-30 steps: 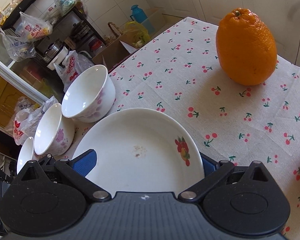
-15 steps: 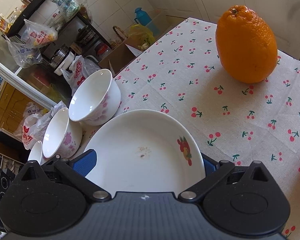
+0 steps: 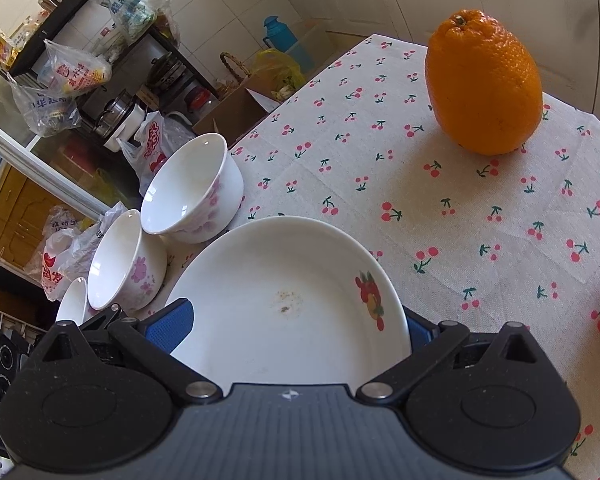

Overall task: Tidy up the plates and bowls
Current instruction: 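Lift the fruit-decal plate with both grippers and carry it toward the plate stack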

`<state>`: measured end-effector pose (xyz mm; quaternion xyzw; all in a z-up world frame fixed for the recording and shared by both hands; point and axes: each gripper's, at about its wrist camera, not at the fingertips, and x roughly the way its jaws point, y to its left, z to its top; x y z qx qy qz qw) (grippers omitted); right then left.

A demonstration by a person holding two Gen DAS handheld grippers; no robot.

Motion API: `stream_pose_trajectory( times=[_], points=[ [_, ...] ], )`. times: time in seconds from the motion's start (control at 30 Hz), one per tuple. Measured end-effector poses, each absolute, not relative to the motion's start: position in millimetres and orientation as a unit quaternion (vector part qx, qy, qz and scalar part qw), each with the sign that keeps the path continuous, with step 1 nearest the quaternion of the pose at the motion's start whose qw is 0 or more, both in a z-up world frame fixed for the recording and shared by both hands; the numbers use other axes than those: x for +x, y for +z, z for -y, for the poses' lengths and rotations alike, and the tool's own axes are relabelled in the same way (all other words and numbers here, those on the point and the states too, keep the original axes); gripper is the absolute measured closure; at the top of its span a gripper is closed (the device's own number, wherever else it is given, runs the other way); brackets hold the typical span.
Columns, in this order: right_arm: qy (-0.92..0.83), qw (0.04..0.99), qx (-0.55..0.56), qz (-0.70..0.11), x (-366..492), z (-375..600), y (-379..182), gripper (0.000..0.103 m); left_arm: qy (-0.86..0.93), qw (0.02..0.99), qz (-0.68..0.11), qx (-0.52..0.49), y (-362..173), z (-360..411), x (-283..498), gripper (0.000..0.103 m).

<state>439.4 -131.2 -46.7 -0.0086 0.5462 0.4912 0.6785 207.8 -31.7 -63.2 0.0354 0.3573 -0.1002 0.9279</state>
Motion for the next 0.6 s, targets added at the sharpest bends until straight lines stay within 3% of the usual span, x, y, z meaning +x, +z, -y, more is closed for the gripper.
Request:
stream_pose_trajectory(
  times=[0.6],
  points=[
    [0.467,0.713,0.01,-0.523,395,174,-3,0.0,-0.148,0.925,-0.345,0.052,-26,51,178,0.003]
  ],
)
